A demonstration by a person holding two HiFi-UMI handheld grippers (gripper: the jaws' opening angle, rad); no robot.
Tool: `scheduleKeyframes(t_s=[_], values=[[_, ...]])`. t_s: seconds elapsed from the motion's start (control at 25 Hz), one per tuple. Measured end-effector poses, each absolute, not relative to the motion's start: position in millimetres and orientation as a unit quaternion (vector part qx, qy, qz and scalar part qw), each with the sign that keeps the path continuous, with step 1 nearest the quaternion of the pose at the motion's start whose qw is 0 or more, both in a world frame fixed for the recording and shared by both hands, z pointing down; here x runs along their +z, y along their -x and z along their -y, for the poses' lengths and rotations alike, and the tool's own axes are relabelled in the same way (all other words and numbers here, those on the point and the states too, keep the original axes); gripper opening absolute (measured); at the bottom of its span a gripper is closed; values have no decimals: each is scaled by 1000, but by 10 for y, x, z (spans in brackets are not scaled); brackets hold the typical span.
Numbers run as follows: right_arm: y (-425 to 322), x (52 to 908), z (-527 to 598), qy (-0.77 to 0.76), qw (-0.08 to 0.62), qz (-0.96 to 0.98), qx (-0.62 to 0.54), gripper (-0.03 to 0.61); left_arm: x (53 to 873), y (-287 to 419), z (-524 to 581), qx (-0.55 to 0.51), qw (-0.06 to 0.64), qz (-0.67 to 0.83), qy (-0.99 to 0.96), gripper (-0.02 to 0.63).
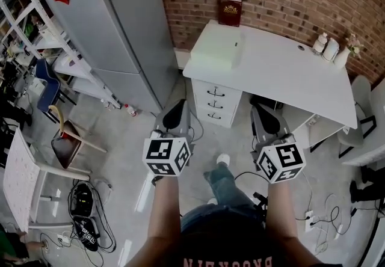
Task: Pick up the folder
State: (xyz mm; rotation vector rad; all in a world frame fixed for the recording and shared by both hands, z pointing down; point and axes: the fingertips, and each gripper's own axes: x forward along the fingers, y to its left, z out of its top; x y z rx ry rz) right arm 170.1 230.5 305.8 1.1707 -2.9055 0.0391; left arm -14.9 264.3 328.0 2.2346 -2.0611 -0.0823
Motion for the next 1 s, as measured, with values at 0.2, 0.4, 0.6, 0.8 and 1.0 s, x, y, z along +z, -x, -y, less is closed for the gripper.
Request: scheduleKeyframes(t_s=[0.2,0.4,0.6,0.8,1.0], values=[[-1514,3114,-1959,-368,-2,929,18,0,3301,356,-2345,-22,46,682,-729,-2],[-1305,3102,-1494,-369,-5,929,19,0,3336,531,-1873,-11,48,677,-734,-2],[-1136,3038,-925,-376,0,927,1,2,3278,679,-1267,-9,44,669,-742,-2],[-951,2953,-354,-382,2,924,-13,2,3220,830,-694,-5,39,660,-750,-2],[-763,3024,163,-376,22,926,-25,0,3204,968,-154,-15,38,654,-755,-2]])
